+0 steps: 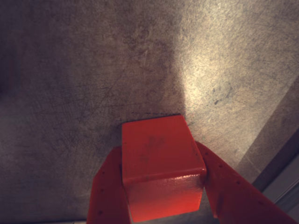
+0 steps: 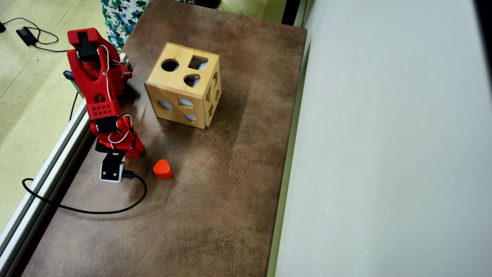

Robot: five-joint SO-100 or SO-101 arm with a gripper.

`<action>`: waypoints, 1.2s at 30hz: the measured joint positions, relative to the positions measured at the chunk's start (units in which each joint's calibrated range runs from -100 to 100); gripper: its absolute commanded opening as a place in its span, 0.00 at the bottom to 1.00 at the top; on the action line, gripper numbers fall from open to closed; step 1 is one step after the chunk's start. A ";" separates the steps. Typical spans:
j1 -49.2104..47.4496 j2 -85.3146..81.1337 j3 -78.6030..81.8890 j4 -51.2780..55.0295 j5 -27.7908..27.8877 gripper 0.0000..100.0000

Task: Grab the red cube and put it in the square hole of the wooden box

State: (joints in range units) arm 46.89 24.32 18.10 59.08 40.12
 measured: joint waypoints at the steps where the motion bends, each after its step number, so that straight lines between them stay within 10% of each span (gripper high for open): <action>1: 0.07 -0.68 0.09 0.40 0.00 0.02; 23: 0.07 -63.64 0.18 32.93 -1.03 0.02; 36: -22.49 -77.71 0.18 33.09 -18.51 0.02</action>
State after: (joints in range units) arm 24.40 -53.39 18.28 92.17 21.61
